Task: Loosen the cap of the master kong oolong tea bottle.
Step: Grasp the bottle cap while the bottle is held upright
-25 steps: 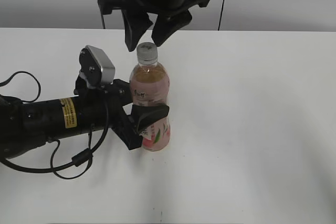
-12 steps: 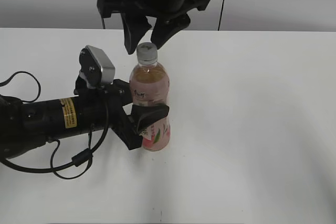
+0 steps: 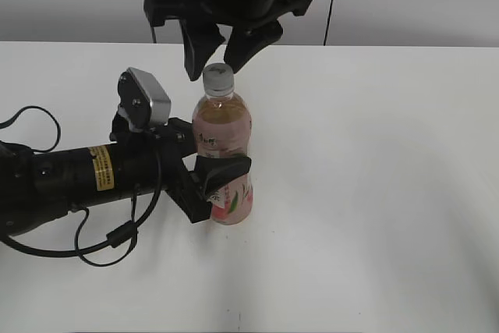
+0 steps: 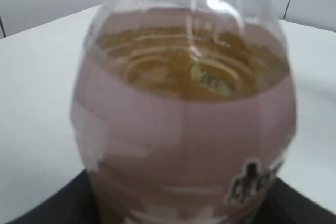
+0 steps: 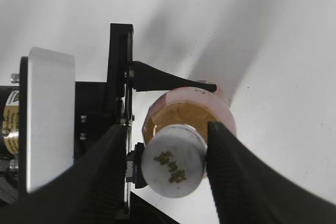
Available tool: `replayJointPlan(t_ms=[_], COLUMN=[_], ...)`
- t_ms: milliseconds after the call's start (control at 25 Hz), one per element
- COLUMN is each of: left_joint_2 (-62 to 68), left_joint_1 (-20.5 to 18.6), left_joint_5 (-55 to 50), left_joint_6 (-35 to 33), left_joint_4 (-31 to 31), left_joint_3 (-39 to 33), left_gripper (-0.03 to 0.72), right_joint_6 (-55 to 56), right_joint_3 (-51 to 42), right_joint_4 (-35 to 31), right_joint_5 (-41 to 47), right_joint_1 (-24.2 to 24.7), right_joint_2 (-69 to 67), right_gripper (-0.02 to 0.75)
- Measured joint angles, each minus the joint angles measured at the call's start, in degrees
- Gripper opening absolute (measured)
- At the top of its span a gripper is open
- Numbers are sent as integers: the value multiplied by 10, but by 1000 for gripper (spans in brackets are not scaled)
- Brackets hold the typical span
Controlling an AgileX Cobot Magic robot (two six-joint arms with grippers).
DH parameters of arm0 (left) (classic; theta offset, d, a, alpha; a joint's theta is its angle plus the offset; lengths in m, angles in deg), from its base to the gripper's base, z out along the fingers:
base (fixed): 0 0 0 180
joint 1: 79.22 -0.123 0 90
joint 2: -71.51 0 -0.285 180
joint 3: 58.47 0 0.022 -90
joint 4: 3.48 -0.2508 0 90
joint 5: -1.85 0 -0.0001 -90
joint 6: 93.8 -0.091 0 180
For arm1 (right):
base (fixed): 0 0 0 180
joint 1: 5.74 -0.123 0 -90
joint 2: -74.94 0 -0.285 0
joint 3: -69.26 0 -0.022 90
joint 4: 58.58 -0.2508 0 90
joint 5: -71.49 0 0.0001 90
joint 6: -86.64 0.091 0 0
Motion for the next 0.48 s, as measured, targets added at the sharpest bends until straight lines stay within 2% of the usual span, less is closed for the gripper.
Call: replayJointPlan(t_ms=[480], left_joint_2=[0], left_joint_1=[0], left_joint_5=[0], left_joint_6=[0], left_joint_4=[0], left_joint_3=[0], left_gripper=[388], right_joint_6=[1], right_joint_3=[0], right_joint_4=[0], right_joint_5=[0], right_joint_1=[0], right_joint_2=[0], right_gripper=[375])
